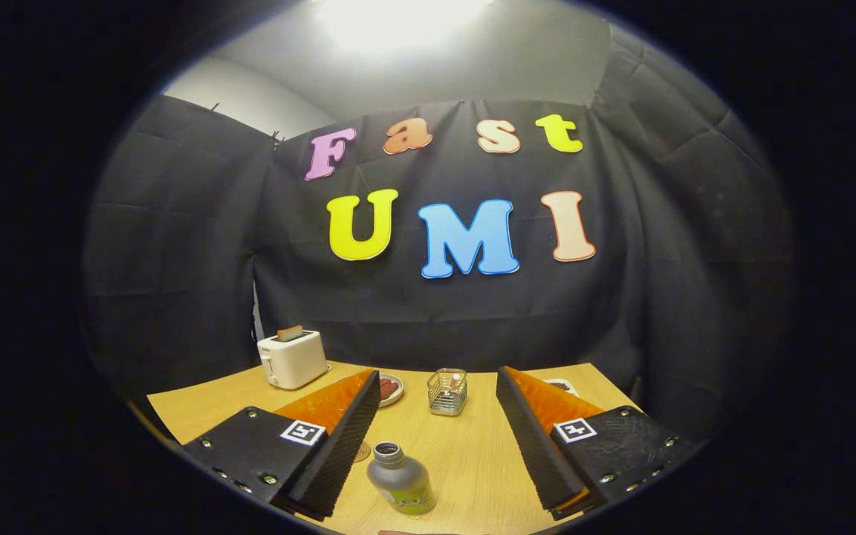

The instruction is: Take the bottle from table, then pour the juice into the cup, finally place the bottle on the coaster

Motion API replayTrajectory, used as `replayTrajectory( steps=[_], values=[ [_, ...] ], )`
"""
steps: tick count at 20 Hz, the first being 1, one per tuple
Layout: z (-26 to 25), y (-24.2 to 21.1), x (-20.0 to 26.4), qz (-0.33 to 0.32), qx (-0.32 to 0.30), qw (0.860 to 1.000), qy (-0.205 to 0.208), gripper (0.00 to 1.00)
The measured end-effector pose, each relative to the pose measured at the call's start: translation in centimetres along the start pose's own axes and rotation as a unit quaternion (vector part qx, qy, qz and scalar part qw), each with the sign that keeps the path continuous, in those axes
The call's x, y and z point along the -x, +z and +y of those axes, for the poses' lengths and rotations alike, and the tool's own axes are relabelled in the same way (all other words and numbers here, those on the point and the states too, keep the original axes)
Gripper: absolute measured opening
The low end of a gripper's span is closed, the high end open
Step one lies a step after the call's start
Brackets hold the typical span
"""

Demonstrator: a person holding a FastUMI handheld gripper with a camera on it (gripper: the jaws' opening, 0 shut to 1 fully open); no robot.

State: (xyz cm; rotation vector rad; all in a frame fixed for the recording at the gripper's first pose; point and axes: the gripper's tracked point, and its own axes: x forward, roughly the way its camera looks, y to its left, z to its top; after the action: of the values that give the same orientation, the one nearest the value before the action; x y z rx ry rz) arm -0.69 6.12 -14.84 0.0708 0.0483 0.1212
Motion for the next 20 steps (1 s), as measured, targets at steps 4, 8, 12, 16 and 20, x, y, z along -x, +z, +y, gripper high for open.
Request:
replayTrajectory(
  steps=[4, 8, 12, 16, 20],
  values=[
    [1.2, -4.9, -0.8, 0.022, 0.013, 1.000, 0.005, 0.97],
    [2.4, -6.9, -1.1, 0.023, 0.018, 0.999, 0.014, 0.97],
    [3.6, -8.4, -1.9, 0.030, 0.006, 0.999, 0.020, 0.97],
    [4.0, -10.1, -2.8, 0.029, 0.005, 0.999, 0.014, 0.97],
    [3.9, -12.6, -3.9, 0.048, 0.004, 0.999, 0.008, 0.97]
  ],
)
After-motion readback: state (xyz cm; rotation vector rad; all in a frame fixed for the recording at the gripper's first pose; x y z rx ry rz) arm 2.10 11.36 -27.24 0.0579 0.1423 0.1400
